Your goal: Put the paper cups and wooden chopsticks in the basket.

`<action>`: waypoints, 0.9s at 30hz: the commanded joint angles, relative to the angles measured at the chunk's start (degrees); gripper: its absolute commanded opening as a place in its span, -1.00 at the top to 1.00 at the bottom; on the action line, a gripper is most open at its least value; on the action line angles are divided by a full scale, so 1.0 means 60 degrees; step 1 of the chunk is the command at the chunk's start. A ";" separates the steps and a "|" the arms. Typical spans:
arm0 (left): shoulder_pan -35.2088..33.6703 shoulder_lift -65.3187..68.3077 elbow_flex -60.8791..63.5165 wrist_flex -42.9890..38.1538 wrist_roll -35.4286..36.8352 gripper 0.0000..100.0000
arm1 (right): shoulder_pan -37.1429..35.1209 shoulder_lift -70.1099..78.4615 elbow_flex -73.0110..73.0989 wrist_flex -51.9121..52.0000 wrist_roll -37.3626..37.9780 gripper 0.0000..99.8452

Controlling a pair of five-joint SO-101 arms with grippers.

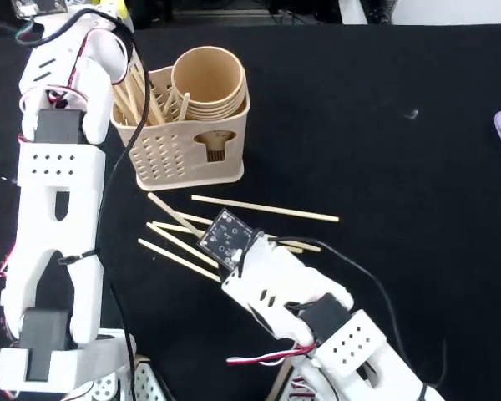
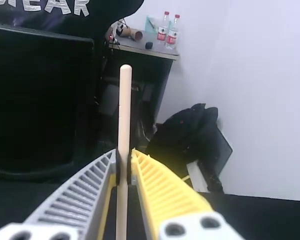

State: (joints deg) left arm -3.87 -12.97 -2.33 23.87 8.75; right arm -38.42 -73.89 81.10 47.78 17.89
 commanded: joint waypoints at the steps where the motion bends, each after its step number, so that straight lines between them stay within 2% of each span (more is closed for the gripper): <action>1: 0.0095 -0.0278 0.0212 -0.0117 -0.0059 0.93 | 0.0132 -0.0300 -0.0066 -0.0044 0.0147 0.98; 6: 0.0110 -0.1333 0.0974 0.1538 -0.0059 0.91 | 0.0132 -0.0300 -0.0066 -0.0044 0.0147 0.98; 12: 0.0022 -0.2286 0.1795 0.2462 -0.0044 0.58 | 0.0132 -0.0271 -0.0066 -0.0044 0.0147 0.98; 20: -0.0037 -0.3941 0.1912 0.3429 -0.0044 0.63 | 0.0147 -0.0300 -0.0110 0.0088 0.0073 0.98; 24: -0.0930 -0.5436 0.2132 0.4645 -0.0044 0.63 | 0.0117 -0.0330 -0.0681 0.0703 -0.0337 0.98; 27: -0.2352 -0.6432 0.2996 0.5656 -0.0044 0.63 | 0.0147 -0.0330 -0.1956 0.1568 -0.0806 0.98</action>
State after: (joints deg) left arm -10.73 -45.67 12.70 53.23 8.92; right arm -38.42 -73.89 77.93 53.32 15.43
